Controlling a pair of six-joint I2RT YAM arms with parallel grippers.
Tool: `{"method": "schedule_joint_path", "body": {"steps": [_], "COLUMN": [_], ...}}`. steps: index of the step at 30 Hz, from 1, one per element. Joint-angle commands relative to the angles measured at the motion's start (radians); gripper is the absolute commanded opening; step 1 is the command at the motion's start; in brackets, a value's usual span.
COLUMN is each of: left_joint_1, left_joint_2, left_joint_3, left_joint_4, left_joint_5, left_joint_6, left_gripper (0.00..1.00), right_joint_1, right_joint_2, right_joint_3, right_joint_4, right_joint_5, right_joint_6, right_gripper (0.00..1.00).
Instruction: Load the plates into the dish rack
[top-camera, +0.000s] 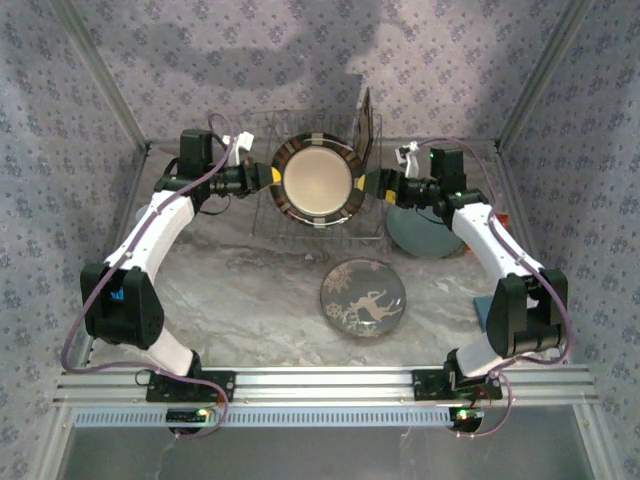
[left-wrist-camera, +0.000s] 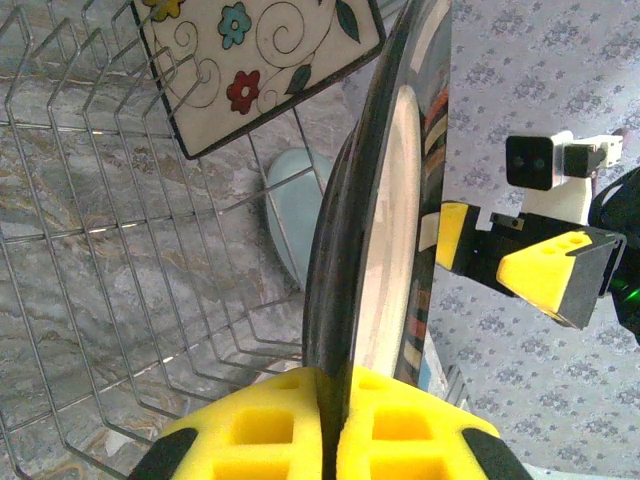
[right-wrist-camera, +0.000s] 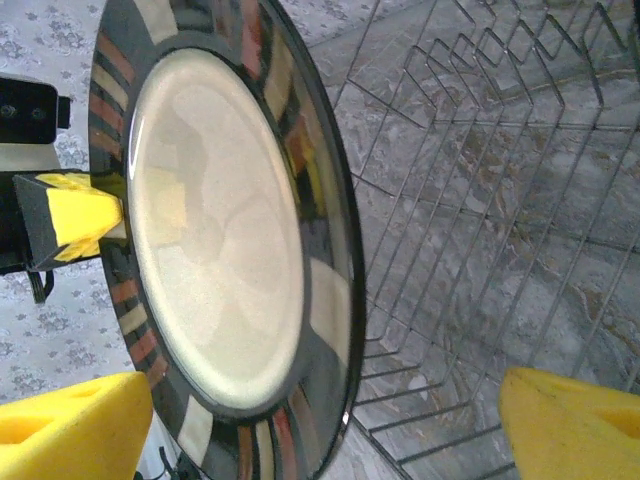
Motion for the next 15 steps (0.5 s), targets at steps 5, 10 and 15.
{"method": "schedule_joint_path", "body": {"steps": [5, 10, 15], "left_joint_1": [-0.009, -0.009, -0.009], "left_joint_2": [-0.040, -0.039, -0.038], "left_joint_3": [0.057, 0.057, 0.053], "left_joint_4": [0.096, 0.093, 0.099], "left_joint_5": [0.108, 0.109, 0.111], "left_joint_6": [0.018, 0.021, 0.021], "left_gripper": [0.00, 0.00, 0.00], "right_joint_1": [0.030, 0.034, 0.040], "right_joint_2": [0.068, 0.093, 0.111], "right_joint_3": [0.076, 0.082, 0.088], "right_joint_4": [0.054, 0.091, 0.112], "right_joint_5": [-0.039, -0.057, -0.072], "right_joint_6": [0.013, 0.045, 0.061], "right_gripper": [0.90, 0.80, 0.69]}}
